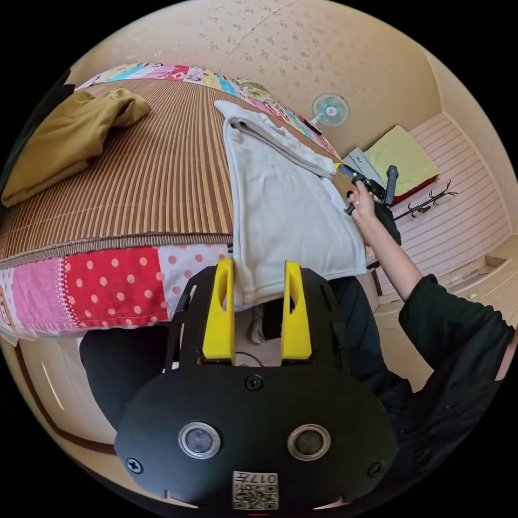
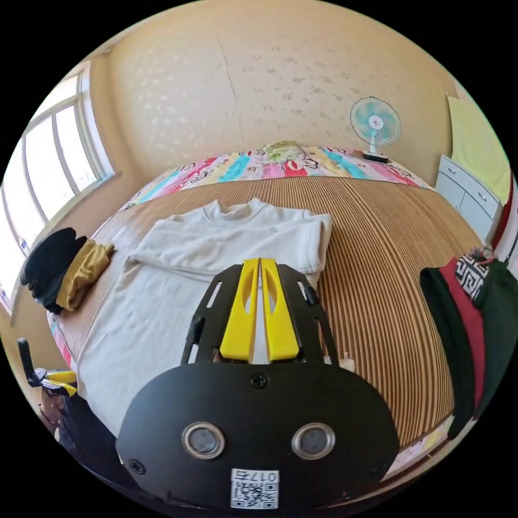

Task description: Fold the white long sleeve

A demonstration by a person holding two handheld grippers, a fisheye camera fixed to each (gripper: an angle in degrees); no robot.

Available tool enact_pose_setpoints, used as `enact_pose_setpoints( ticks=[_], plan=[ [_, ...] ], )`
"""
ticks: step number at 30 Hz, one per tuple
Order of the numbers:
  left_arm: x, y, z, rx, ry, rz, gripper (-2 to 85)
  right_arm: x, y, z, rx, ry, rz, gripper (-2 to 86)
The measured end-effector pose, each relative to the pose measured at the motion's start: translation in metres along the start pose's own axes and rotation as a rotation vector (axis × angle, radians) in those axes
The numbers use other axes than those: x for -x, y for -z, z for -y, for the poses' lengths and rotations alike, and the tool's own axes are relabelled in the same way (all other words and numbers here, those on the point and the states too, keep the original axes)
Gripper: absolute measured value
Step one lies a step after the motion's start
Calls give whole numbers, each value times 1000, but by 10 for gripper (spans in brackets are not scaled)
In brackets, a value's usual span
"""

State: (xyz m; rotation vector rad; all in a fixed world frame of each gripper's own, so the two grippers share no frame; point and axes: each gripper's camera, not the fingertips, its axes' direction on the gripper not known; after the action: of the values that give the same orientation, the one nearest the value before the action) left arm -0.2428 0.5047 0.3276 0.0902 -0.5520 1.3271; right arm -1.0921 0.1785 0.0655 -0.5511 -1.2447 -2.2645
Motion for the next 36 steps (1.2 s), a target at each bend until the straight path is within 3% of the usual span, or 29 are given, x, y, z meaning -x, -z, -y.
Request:
enact_pose_setpoints(
  ticks=[4,9,13,15,20,23,29,33,36],
  plan=[
    [4,17,-1,-24,21,56,45,26,93,-35,-160,91,153,-1],
    [24,59,-5,-79,-17,-152,36,-31,177,-106,-157,-159,345,15],
    [50,100,-10,-165,9,-378,34,-85,196,-154,-41,-358,220,71],
    [53,113,-11,-189,3,-403,34,-121,207,-187,-32,-476,187,104],
    [63,137,-13,-213,20,-446,33,-164,184,-209,71,-577,406,115],
    [84,152,-20,-264,97,-549,32,-167,170,-203,120,-558,389,79],
    [106,189,-38,-342,194,-698,28,-176,223,-182,-76,-527,611,35],
    [93,243,-43,-449,81,-906,25,-178,297,-161,-322,-511,899,30],
    [82,290,-51,-526,-30,-1072,23,-172,357,-143,-432,-420,970,29]
  ],
)
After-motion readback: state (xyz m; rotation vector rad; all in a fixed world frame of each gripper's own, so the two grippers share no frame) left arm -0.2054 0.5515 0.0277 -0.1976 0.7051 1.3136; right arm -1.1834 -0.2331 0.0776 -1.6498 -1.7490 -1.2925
